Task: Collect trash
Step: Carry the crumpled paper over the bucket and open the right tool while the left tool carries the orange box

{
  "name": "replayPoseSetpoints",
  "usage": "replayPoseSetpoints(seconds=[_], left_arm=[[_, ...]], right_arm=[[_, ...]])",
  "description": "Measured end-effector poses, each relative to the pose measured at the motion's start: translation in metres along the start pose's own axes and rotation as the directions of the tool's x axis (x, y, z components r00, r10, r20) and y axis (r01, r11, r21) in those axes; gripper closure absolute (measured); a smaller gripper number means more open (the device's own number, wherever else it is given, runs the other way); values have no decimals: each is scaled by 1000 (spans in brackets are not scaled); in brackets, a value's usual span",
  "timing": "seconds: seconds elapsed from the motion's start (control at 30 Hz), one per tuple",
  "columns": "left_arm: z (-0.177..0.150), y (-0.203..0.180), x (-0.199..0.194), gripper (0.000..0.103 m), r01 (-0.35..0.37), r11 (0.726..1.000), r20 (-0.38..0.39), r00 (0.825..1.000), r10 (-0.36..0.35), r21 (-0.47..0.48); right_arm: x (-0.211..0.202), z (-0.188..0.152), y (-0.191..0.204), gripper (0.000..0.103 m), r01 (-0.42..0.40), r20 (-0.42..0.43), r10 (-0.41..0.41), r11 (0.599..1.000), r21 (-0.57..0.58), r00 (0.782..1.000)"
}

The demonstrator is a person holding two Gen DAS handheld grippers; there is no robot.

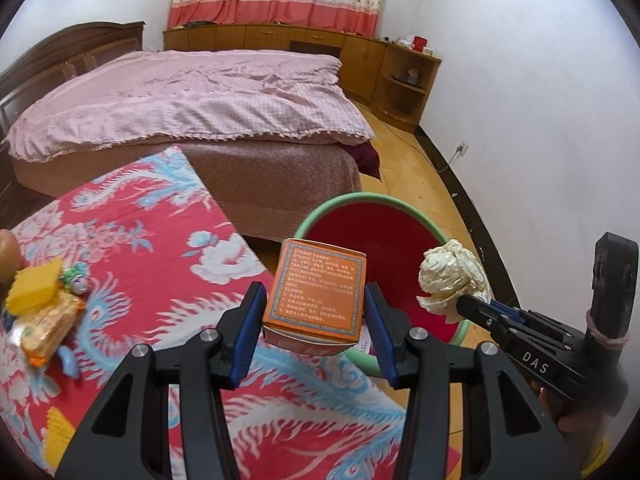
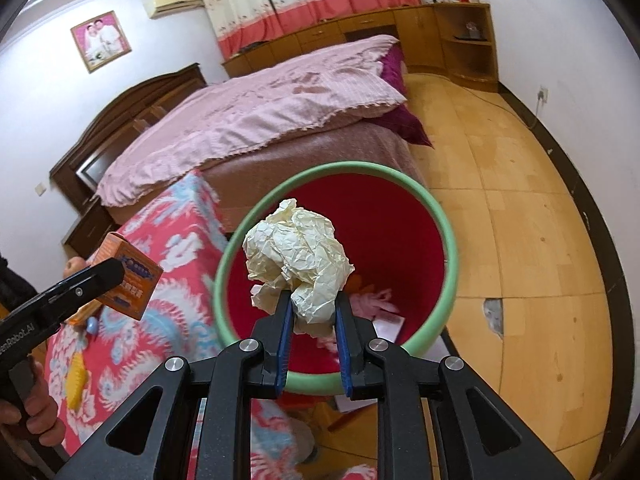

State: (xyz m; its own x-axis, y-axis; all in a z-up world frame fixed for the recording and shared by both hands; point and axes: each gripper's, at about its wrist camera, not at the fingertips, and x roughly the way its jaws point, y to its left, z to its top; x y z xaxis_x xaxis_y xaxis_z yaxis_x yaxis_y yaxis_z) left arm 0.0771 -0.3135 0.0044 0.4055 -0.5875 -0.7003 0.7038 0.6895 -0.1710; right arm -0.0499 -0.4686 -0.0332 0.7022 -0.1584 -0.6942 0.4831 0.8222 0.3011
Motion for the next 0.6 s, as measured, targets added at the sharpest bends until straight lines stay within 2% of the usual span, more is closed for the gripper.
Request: replayPoseSetpoints(seconds=[0.2,0.6], left_arm=[[2,-6,23,53,26,1000,-34,999,-26,-1],[3,-20,46,53,73,997,-69,995,-71,20]], right_arm=[[9,2,-12,78,36,-12,-36,999,10,999],[1,6,-20,73,31,25,-32,999,40,999]])
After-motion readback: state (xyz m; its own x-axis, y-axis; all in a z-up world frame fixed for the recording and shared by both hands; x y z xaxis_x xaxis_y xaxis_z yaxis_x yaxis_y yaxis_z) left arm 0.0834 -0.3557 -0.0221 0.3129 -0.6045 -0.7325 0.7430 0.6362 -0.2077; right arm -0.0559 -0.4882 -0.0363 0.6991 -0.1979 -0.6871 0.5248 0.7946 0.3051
